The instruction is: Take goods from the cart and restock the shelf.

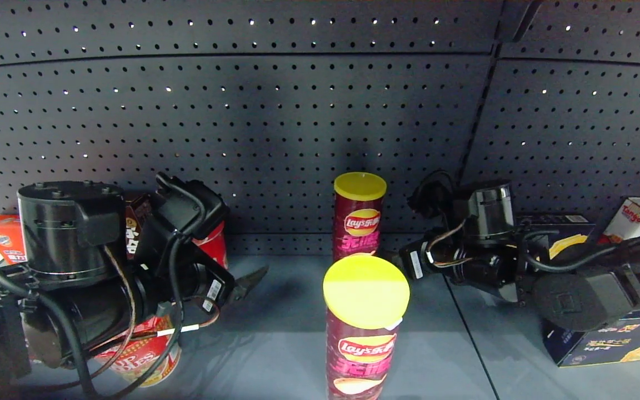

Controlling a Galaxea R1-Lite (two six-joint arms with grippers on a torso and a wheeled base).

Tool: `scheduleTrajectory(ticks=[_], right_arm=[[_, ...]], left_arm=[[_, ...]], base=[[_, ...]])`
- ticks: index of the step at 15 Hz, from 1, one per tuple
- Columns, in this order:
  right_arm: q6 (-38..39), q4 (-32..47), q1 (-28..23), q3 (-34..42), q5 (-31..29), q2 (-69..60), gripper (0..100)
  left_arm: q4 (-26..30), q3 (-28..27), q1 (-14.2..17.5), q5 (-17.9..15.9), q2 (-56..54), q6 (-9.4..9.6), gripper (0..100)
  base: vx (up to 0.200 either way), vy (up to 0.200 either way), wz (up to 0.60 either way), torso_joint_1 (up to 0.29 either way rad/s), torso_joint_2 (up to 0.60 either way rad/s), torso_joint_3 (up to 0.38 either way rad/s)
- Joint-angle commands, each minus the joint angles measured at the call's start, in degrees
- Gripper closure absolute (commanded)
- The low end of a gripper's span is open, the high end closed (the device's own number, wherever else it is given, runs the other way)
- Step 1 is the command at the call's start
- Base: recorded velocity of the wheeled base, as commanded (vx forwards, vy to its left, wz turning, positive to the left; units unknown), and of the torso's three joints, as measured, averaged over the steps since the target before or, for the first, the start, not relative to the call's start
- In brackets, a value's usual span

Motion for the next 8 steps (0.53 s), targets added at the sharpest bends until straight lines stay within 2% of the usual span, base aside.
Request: scheduleTrajectory(ticks=[1, 8], right_arm=[[-0.02, -0.03, 0.32, -0.89, 0.03, 1.18, 0], [0.07, -1.09, 2.52, -1.68, 0.03, 2.59, 0]], left_arm=[[-0.04, 0.02, 0.01, 0.01, 0.08, -0.01, 0], [-0.04, 0.11, 0.19, 0.01, 0.08, -0.10, 0]], base=[[0.000, 0.000, 0.00, 0.000, 0.00, 0.000], [0.000, 0.000, 0.00, 0.000, 0.00, 0.000]])
